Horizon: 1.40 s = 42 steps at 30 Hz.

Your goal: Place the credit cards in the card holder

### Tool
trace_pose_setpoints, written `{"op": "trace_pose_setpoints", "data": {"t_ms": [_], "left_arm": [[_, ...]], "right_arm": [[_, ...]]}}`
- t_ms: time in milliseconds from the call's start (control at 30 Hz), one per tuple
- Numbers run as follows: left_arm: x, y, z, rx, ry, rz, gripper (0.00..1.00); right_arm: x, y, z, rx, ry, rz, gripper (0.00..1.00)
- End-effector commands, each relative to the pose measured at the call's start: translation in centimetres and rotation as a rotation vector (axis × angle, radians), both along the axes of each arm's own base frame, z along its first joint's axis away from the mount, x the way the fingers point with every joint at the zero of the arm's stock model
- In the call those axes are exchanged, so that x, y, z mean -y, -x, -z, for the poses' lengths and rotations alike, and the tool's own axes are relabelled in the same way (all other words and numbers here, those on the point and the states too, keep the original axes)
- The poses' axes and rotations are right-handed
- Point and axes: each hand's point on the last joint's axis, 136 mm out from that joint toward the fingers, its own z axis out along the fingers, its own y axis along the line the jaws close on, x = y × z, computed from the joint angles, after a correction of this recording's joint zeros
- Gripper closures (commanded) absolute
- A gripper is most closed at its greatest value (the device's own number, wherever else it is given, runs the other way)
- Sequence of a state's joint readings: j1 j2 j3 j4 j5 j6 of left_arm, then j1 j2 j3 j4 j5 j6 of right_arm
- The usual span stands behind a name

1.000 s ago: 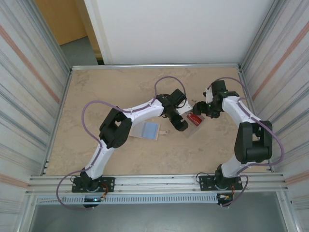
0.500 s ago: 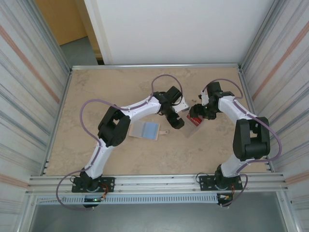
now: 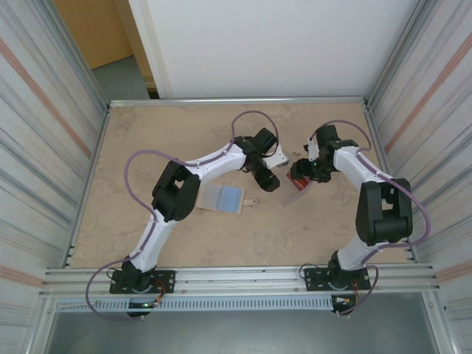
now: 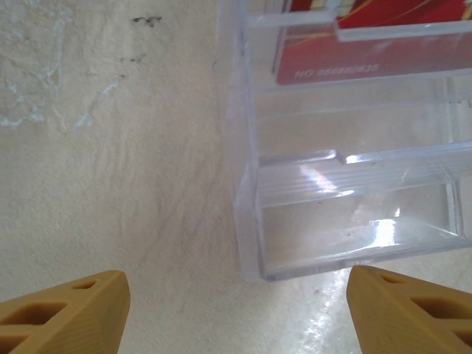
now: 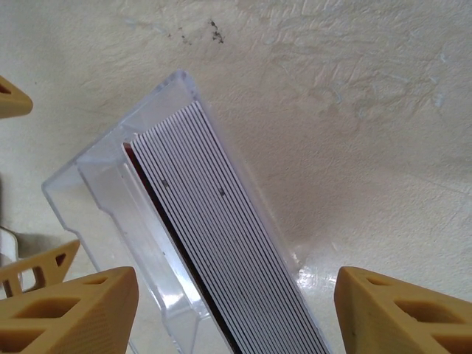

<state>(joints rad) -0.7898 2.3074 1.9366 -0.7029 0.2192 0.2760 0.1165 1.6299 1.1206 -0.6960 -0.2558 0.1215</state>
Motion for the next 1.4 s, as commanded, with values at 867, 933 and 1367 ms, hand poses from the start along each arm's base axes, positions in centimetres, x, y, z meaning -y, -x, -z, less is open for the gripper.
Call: {"op": "trace_pose_setpoints", "data": {"t_ms": [867,933,1367], "left_arm": [[1.3,0.3,2.2,-0.201,0.056,-0.009,0.51],[1.3,0.3,2.3,-0.203,0.052,-0.005,0.51],[2.8,0.6,-2.0,-0.2,0.151,0.04,0.37]], "right_arm": [[0.6,-0.2,0.5,-0.012,-0.04,0.037,0.35],[0.6,-0.2,0.6,-0.016,-0.033,0.038,0.35],[0.8,-0.1,0.9,-0.023,-0.018,0.038,0.37]]}}
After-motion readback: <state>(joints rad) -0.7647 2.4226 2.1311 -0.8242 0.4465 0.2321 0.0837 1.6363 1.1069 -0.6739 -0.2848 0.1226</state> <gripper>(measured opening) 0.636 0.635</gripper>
